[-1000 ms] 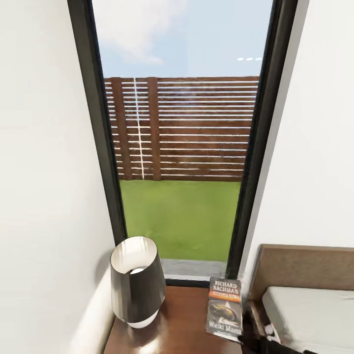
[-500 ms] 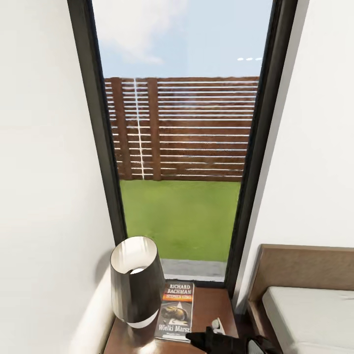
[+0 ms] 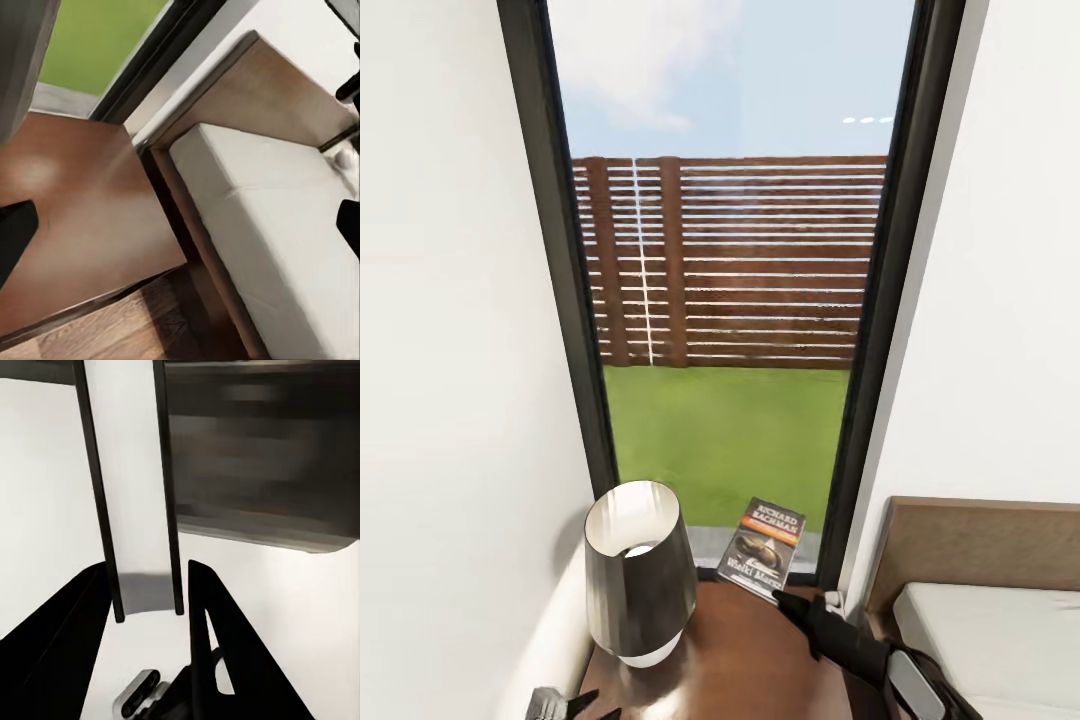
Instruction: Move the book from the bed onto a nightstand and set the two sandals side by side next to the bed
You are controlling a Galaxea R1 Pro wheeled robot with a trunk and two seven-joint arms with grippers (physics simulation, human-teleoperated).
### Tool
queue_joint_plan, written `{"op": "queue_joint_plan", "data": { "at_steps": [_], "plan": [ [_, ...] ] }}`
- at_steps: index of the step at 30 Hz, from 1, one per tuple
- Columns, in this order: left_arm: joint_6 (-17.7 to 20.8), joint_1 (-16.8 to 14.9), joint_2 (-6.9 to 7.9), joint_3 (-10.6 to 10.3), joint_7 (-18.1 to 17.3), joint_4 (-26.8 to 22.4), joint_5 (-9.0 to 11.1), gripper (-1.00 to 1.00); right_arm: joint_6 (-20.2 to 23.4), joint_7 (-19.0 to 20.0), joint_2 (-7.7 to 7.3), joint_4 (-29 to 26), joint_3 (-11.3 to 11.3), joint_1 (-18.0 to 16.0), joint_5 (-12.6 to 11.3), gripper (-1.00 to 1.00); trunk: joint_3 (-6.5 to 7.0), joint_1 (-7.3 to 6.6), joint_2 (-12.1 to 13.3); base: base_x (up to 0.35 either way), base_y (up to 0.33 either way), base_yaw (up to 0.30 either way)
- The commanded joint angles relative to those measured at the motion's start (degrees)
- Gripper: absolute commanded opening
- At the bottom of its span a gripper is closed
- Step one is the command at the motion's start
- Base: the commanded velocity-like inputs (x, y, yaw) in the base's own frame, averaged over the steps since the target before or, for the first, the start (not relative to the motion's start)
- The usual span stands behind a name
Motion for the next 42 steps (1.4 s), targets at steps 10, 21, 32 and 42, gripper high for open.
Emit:
{"op": "queue_joint_plan", "data": {
  "at_steps": [10, 21, 32, 42],
  "plan": [
    [22.1, -0.3, 0.0, -0.2, -9.5, -14.3, 2.2, 1.0, -0.1, -4.7, 0.5, 1.0, -0.3, 0.0, -0.5, -1.0, -0.02, 0.02, 0.0, 0.0, 0.0, 0.0],
    [38.6, -0.3, -2.62, -0.4, -15.5, -24.2, 1.8, 1.0, -0.4, -6.7, 0.57, 1.1, -0.3, 0.0, -0.5, -1.0, -0.02, 0.02, 0.0, 0.0, 0.0, 0.0],
    [46.3, -0.9, -4.41, -0.4, -14.3, -33.0, 1.7, 1.0, -0.5, -6.8, 0.58, 5.5, -0.3, 0.0, -0.5, -1.0, -0.02, 0.02, 0.0, 0.0, 0.0, 0.0],
    [46.5, -0.9, -5.5, -0.4, -2.0, -33.6, 2.0, 1.0, -0.4, -6.7, 0.57, 6.0, -0.3, 0.0, -0.5, -1.0, -1.46, 1.78, -3.2, 0.0, 0.0, 0.0]
  ]
}}
